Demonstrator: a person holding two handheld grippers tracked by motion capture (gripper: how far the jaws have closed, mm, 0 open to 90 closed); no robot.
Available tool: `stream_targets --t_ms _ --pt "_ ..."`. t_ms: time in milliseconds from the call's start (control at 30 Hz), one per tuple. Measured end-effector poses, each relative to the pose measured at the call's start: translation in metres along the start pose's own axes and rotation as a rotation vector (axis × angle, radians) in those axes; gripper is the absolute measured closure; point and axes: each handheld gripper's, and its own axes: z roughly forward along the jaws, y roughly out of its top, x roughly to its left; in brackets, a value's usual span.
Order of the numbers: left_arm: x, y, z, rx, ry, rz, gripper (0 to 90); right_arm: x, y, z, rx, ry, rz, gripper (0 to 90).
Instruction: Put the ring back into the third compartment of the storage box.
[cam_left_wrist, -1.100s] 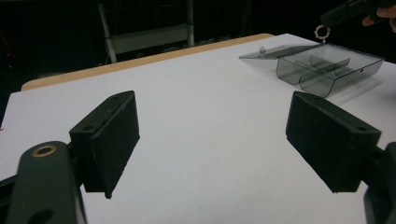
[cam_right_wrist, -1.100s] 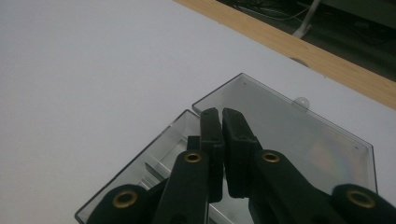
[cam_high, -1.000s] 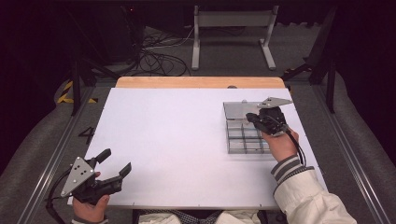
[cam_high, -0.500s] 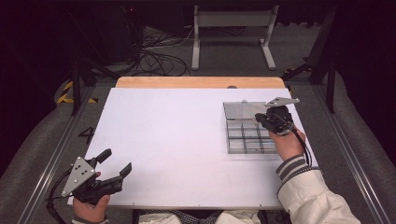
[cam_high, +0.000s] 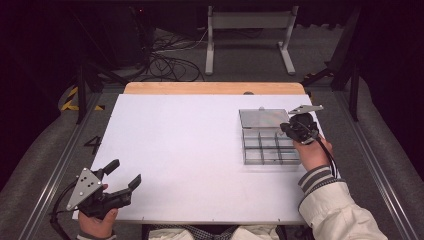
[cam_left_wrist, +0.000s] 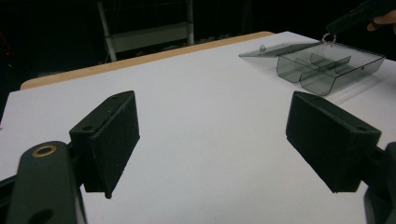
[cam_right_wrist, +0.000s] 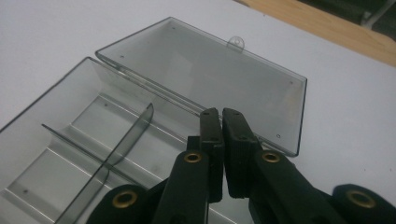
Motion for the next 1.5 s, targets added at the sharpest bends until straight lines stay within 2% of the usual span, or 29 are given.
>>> stream_targets --t_ms 200,1033,1100,1167,1400,1500 --pt "0.000 0.000 0.000 0.000 0.000 0.000 17.9 -0.004 -0.004 0.006 0.047 -0.013 0.011 87.6" --pt "0.000 0.000 0.000 0.000 -0.001 0.004 17.9 -0.005 -0.011 0.018 0.175 0.015 0.031 87.3" --pt "0.000 0.000 0.000 0.000 -0.001 0.004 17.9 -0.007 -0.011 0.018 0.176 0.007 0.031 86.4" --pt "0.000 0.000 0.000 0.000 -0.001 0.004 17.9 -0.008 -0.011 0.018 0.162 -0.003 0.024 79.8" --pt "0.000 0.000 0.000 0.000 -0.001 0.004 17.9 -0.006 -0.009 0.014 0.139 -0.013 0.002 77.1" --pt "0.000 0.001 0.000 0.001 0.001 0.005 18.0 -0.004 -0.007 0.010 0.118 -0.002 -0.008 73.3"
